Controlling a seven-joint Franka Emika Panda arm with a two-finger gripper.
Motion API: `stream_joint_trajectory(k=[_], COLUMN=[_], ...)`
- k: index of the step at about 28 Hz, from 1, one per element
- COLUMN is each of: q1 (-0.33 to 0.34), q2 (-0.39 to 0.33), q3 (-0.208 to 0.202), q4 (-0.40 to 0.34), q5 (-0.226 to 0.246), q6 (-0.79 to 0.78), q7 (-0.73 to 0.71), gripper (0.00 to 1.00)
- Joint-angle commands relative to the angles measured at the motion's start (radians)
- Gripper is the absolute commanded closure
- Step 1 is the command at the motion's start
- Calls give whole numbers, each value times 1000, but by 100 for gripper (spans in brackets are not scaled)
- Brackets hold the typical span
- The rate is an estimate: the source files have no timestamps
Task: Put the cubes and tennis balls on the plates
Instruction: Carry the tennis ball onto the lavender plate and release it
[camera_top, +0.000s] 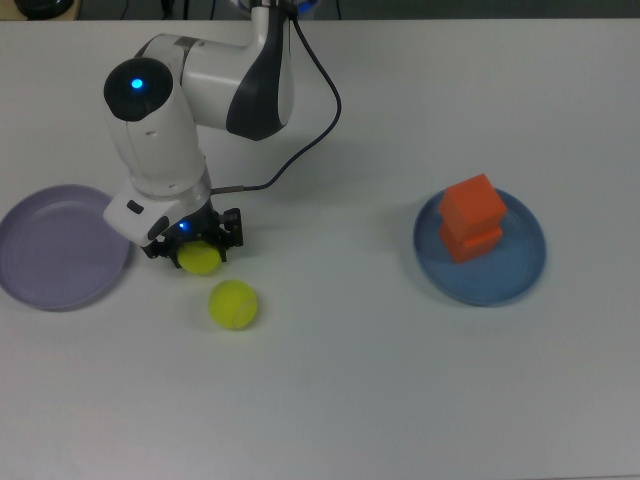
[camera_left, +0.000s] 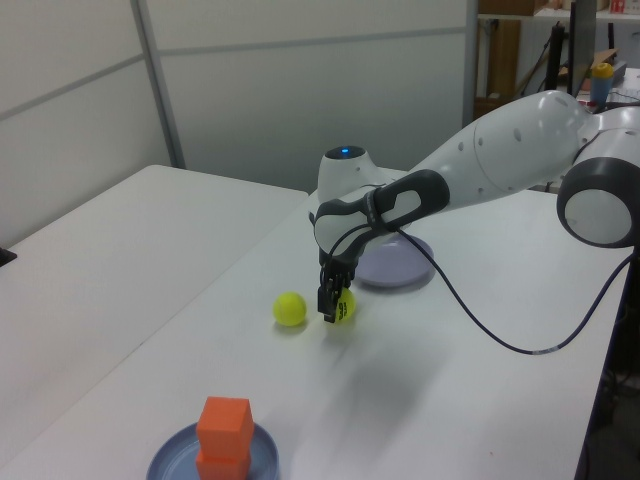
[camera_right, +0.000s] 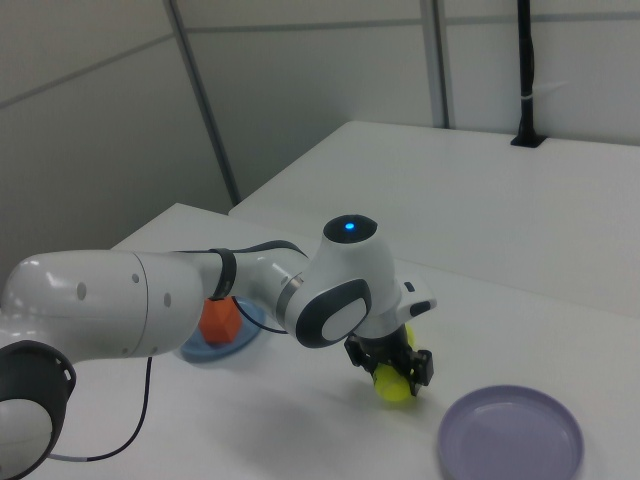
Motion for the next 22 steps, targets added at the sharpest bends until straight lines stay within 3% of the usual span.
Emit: stream_joint_trajectory(k=[1, 3, 7, 11, 14, 22], q1=[-5, -8, -20, -43, -66, -106], q2=[-53, -63, -112, -119, -96, -5], q3=[-15, -24, -79, -134, -168, -191], q4=[-9, -6, 7, 19, 19, 77], q5=[31, 31, 38, 67, 97, 164], q6=[-12, -41, -105, -131, -125, -121], q7=[-27, -27, -56, -90, -111, -113], gripper=[100, 100, 100, 100, 100, 100])
